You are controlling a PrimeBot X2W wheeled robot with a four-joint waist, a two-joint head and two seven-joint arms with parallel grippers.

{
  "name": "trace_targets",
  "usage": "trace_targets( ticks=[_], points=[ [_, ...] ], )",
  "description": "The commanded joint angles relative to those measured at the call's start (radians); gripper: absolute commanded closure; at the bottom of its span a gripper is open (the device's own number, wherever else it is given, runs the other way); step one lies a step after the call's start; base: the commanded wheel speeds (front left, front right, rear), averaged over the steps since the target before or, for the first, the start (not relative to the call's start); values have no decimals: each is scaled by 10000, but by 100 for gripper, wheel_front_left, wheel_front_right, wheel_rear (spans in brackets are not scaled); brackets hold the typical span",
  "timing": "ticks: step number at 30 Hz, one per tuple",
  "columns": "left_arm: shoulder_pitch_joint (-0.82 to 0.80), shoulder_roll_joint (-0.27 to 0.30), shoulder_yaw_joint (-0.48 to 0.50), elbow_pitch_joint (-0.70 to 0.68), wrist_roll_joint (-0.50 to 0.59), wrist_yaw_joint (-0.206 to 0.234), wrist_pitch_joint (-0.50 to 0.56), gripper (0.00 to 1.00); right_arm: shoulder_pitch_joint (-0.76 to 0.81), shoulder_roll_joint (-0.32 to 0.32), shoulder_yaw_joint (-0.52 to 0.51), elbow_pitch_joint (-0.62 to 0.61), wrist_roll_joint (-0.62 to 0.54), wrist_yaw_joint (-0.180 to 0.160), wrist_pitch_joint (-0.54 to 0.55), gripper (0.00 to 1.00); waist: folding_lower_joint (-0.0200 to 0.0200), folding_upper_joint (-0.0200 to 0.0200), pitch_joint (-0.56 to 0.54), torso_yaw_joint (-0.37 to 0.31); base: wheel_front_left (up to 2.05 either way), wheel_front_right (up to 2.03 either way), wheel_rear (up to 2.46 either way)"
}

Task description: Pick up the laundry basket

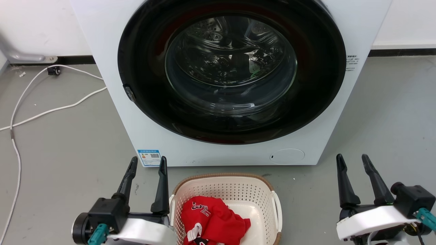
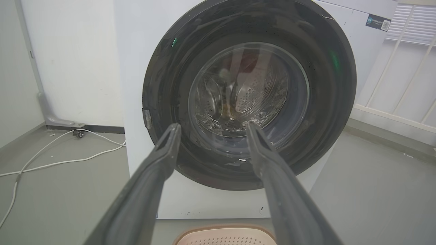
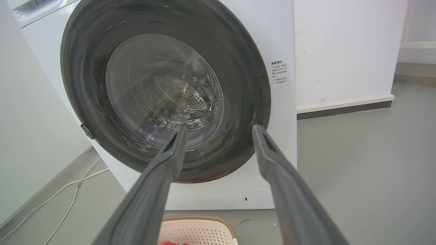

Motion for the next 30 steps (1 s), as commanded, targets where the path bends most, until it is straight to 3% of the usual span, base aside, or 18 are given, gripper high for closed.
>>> trace_targets(
  ticks=[1, 5, 14, 19, 30],
  points=[
    [-35, 97, -143, -68, 224, 122, -94, 0, 54, -7, -9, 52, -361, 0, -103, 0, 0, 0, -7, -1, 0, 0, 0],
    [51, 215, -395, 70, 390, 251, -184, 0, 43, -6, -29, 306, -818, 0, -198, 0, 0, 0, -31, -15, 0, 0, 0],
    [219, 127, -415, 387, 889, 1, -391, 0, 80, -2, 54, 414, -1668, 0, -406, 0, 0, 0, -84, -46, 0, 0, 0],
    [348, 60, -386, 509, 1375, 71, -486, 0, 144, 0, 105, 450, -1911, -1, -517, 0, 0, 0, -99, -61, 0, 0, 0],
    [658, -489, 223, 741, 1726, -527, -702, 0, 205, 5, 137, 608, -1985, -1, -717, 0, 0, 0, -88, -98, 0, 0, 0]
  ],
)
